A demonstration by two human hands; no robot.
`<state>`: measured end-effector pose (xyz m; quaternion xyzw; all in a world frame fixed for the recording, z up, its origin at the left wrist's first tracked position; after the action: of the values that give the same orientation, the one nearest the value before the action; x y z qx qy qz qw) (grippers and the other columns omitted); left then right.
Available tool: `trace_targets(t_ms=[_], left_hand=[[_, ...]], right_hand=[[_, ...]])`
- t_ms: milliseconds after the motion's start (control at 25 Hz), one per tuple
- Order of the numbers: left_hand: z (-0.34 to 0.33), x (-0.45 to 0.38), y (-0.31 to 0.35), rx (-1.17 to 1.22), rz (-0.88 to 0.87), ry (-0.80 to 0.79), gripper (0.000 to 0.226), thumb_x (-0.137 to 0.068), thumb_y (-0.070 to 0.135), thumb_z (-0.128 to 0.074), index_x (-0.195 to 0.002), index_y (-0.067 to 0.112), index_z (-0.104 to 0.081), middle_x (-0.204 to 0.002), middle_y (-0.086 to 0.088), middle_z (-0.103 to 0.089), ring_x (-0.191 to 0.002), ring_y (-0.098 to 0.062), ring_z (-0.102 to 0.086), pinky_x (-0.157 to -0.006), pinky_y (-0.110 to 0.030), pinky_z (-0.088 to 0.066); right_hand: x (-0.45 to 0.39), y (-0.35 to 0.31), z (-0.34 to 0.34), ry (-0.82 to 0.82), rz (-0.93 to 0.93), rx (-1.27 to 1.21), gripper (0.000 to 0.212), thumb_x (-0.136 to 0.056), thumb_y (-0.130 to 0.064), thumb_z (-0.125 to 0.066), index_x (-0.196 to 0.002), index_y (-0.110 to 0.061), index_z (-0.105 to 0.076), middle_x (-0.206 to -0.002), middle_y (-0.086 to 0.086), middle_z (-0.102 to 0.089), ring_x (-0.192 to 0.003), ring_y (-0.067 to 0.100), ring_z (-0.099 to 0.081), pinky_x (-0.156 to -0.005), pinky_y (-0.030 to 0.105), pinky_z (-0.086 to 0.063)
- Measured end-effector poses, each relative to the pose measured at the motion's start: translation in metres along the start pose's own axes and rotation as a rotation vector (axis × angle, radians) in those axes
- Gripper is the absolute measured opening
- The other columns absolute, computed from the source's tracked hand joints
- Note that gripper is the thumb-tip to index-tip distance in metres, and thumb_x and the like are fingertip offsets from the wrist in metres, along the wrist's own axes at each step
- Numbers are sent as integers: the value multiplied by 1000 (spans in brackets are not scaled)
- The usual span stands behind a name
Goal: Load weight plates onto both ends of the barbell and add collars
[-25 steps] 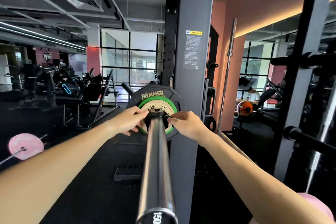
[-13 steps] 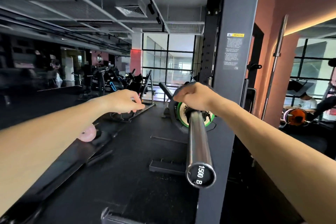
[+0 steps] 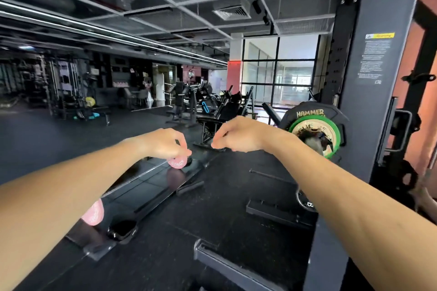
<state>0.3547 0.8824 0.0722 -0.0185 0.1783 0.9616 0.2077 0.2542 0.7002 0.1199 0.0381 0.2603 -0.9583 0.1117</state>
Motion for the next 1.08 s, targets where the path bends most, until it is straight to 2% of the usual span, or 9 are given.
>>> trace_targets(t_ms=[40, 120, 200, 280, 480, 680, 840, 920, 1080], left_hand=[[1, 4, -13, -1, 12, -1, 17, -83, 57, -67, -85, 40, -68, -83, 18, -69, -77, -2, -59, -63, -25, -41], [4, 8, -38, -23, 19, 2, 12, -85, 53, -67, -86, 42, -64, -92, 19, -68, -86, -5, -59, -71, -26, -42], [9, 10, -65, -53, 23, 24, 15, -84, 57, -65, -86, 43, -62, -89, 22, -65, -88, -5, -59, -73, -26, -43], [17, 8, -100, -52, 49, 45, 20, -82, 61, -66, -84, 42, -65, -84, 25, -65, -85, 4, -56, -69, -21, -41], [39, -14, -187, -13, 69, 67, 21, -79, 63, -68, -81, 42, -66, -81, 21, -71, -88, -2, -63, -73, -21, -45], [55, -71, -254, -17, 10, 59, 14, -84, 51, -68, -88, 38, -66, -87, 21, -65, -96, -13, -60, -86, -28, -49], [41, -128, -274, -28, -74, -9, 18, -83, 40, -64, -81, 23, -71, -71, 6, -66, -74, -18, -55, -66, -21, -43], [34, -162, -284, 2, -84, -23, 33, -80, 50, -63, -89, 20, -74, -82, 1, -75, -74, -16, -58, -71, -22, -47], [12, -247, -307, 30, -123, -96, 28, -80, 56, -64, -94, 33, -72, -95, 3, -79, -95, -15, -71, -89, -27, -53]], right_hand=[[-7, -6, -12, -15, 18, 2, 11, -89, -40, -70, -95, -31, -74, -82, -16, -63, -81, 11, -61, -81, 32, -57], [-24, -8, -34, -34, 27, 17, 10, -89, -41, -70, -96, -35, -71, -94, -15, -64, -97, 15, -63, -80, 27, -52], [-44, 1, -53, -41, 0, 24, 14, -88, -42, -70, -100, -34, -71, -98, -14, -64, -107, 16, -62, -77, 24, -45], [-68, 8, -70, -32, -40, 12, 23, -89, -42, -70, -108, -30, -72, -103, -10, -64, -111, 17, -61, -83, 26, -41], [-135, 8, -114, -26, -114, 9, 30, -89, -44, -69, -116, -32, -68, -110, -3, -70, -108, 18, -62, -86, 28, -42], [-214, -5, -146, 13, -172, -15, 18, -86, -46, -71, -102, -40, -66, -106, -7, -70, -101, 13, -64, -75, 22, -42], [-264, 5, -155, 34, -206, 10, 21, -83, -49, -70, -102, -43, -64, -99, -11, -70, -96, 10, -63, -79, 25, -43], [-292, 18, -158, 39, -234, 15, 21, -82, -50, -69, -101, -44, -63, -96, -15, -70, -94, 7, -62, -80, 26, -42], [-359, 56, -156, 69, -256, 23, 19, -83, -49, -70, -100, -44, -63, -99, -15, -70, -97, 9, -63, -84, 26, -44]])
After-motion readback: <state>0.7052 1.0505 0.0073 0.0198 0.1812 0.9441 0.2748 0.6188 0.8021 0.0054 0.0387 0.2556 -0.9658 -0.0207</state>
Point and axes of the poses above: each hand's wrist, its own x-axis away from the middle knuckle, its own z-axis out of the back of the hand, y = z × x, the point moved 8 cm from there along -x, towards the middle knuckle
